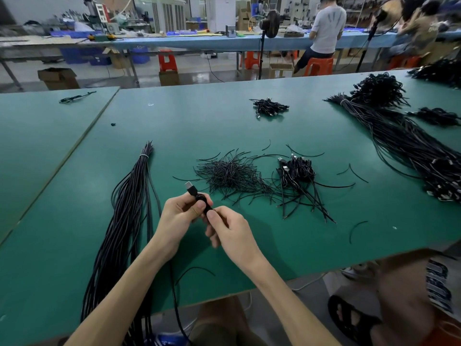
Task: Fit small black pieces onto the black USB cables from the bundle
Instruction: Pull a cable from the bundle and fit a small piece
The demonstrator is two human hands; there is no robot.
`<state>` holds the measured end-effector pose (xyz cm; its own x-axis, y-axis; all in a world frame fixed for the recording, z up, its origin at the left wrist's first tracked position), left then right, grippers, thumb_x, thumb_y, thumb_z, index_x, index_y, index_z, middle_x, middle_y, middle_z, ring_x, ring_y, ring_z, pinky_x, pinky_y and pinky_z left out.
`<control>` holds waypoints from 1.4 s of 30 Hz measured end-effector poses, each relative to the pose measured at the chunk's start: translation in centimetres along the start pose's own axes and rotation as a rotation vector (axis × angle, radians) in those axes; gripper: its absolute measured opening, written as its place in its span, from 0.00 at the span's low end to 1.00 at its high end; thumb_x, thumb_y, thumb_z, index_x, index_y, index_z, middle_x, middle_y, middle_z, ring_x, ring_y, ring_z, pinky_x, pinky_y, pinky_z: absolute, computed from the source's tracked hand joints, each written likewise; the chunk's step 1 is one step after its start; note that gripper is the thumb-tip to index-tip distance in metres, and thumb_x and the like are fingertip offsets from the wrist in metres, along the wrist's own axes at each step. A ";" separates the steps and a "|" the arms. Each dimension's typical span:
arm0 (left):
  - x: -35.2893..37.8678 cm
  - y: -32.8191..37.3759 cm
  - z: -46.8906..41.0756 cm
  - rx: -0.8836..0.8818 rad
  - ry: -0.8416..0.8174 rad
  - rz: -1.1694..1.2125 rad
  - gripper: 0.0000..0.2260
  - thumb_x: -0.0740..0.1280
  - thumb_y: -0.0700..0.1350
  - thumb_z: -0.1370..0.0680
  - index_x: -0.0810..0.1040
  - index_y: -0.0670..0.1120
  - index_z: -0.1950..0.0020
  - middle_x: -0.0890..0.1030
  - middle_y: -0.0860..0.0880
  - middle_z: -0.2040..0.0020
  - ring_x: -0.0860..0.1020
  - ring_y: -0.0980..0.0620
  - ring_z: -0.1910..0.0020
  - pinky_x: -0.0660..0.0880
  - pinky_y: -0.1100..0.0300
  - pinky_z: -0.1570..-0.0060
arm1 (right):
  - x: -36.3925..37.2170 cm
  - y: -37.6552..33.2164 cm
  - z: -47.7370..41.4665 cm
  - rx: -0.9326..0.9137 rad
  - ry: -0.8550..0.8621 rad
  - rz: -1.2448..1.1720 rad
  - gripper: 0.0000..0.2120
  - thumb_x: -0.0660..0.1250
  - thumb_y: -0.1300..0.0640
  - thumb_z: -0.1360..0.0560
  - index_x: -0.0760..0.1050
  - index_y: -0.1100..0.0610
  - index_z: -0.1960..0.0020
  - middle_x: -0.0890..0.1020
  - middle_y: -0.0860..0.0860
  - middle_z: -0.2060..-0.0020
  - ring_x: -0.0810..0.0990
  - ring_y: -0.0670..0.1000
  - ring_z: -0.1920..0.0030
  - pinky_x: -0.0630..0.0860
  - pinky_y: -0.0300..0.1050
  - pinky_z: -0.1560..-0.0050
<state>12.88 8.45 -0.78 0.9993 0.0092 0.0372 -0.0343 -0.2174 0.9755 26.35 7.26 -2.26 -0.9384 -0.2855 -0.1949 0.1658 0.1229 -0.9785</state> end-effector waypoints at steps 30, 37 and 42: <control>0.9 -0.5 -10.8 -0.072 0.110 -0.695 0.04 0.72 0.45 0.20 0.82 0.45 0.52 0.84 0.45 0.59 0.79 0.50 0.65 0.78 0.55 0.56 | -1.9 1.5 -0.3 -0.001 0.161 -0.308 0.13 0.64 0.53 0.15 0.83 0.53 0.55 0.74 0.46 0.68 0.70 0.45 0.65 0.69 0.40 0.64; 1.8 -2.5 -11.5 -0.166 0.151 -0.845 0.06 0.76 0.49 0.24 0.81 0.52 0.59 0.83 0.52 0.60 0.82 0.50 0.56 0.80 0.54 0.50 | -1.6 1.4 -0.3 -0.002 0.155 -0.265 0.13 0.63 0.53 0.15 0.83 0.53 0.54 0.74 0.47 0.68 0.69 0.48 0.64 0.68 0.46 0.63; 1.0 -2.8 -11.1 -0.205 0.213 -0.729 0.04 0.76 0.44 0.25 0.83 0.50 0.60 0.82 0.53 0.63 0.82 0.51 0.57 0.77 0.59 0.54 | -1.5 1.3 -0.3 -0.003 0.160 -0.270 0.13 0.63 0.55 0.15 0.83 0.56 0.54 0.73 0.48 0.69 0.69 0.48 0.64 0.67 0.47 0.62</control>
<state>13.80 19.86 -1.07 0.7470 0.2716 -0.6069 0.6052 0.1001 0.7897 27.93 8.16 -3.24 -0.9842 -0.1548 0.0858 -0.0969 0.0656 -0.9931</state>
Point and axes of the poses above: each hand's wrist, its own z-axis away from the middle knuckle, its own x-axis out of the palm, y = z × x, the point moved 8 cm from there along -z, towards the middle knuckle
